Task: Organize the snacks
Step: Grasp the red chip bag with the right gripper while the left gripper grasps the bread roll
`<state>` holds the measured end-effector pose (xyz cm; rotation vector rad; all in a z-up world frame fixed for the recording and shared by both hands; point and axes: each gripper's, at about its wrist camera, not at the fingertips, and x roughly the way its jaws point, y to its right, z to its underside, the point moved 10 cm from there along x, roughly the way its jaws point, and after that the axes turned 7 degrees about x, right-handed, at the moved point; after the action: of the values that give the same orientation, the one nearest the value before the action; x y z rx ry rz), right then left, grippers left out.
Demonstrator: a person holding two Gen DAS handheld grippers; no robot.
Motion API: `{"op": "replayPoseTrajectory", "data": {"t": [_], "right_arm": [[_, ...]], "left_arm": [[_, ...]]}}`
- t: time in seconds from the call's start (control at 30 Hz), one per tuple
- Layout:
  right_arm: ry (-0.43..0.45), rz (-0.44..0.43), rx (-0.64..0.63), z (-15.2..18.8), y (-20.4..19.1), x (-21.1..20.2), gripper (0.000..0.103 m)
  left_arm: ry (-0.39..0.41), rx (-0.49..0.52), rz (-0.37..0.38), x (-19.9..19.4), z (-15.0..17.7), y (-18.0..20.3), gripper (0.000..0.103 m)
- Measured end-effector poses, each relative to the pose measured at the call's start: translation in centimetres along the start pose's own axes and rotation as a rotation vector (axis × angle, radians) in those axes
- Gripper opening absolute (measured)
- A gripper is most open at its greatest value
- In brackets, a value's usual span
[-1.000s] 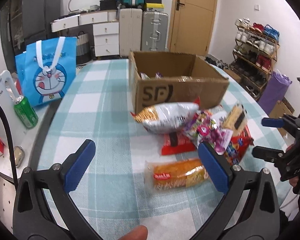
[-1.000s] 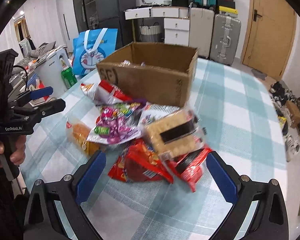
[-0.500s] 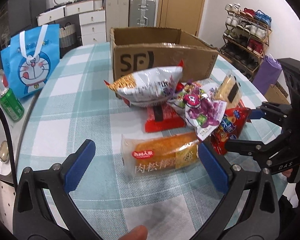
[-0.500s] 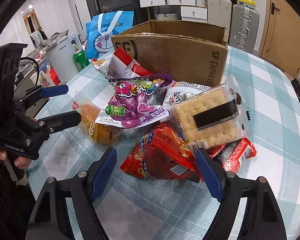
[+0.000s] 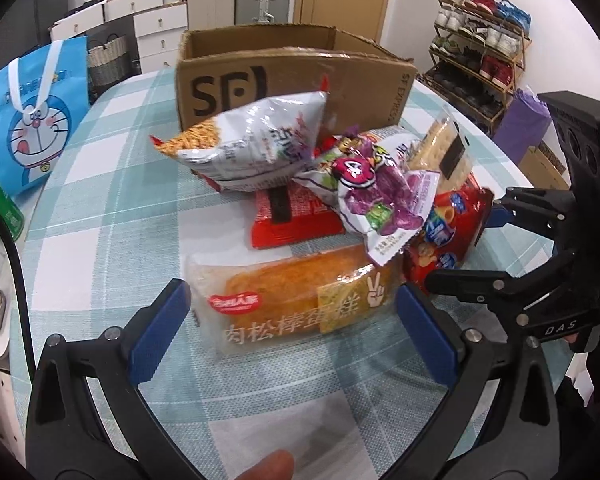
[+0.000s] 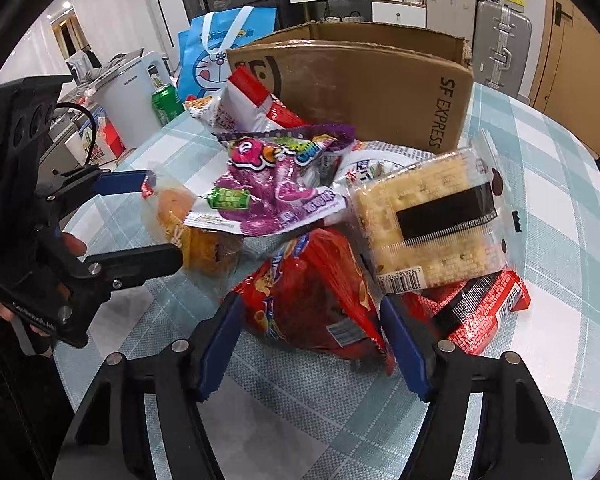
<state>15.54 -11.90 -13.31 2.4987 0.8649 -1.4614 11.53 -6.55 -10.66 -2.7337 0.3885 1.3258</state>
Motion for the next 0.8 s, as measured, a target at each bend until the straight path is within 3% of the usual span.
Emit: {"op": "replayPoseTrajectory", "data": {"t": [0.17, 0.3, 0.53, 0.8], "right_arm": [[-0.004, -0.035, 0.030, 0.1, 0.4, 0.4, 0.072], [-0.002, -0.049, 0.028, -0.2, 0.4, 0.4, 0.072], [0.017, -0.060, 0.023, -0.1, 0.3, -0.1, 0.053], [0.046, -0.067, 0.013, 0.9, 0.0, -1.8, 0.045]], "left_arm": [[-0.023, 0.027, -0.024, 1.0, -0.4, 0.3, 0.102], [-0.043, 0.005, 0.006, 1.7, -0.5, 0.2, 0.102], [-0.066, -0.069, 0.070, 3.0, -0.2, -0.4, 0.102], [-0.041, -0.063, 0.097, 2.5, -0.9, -0.7, 0.085]]}}
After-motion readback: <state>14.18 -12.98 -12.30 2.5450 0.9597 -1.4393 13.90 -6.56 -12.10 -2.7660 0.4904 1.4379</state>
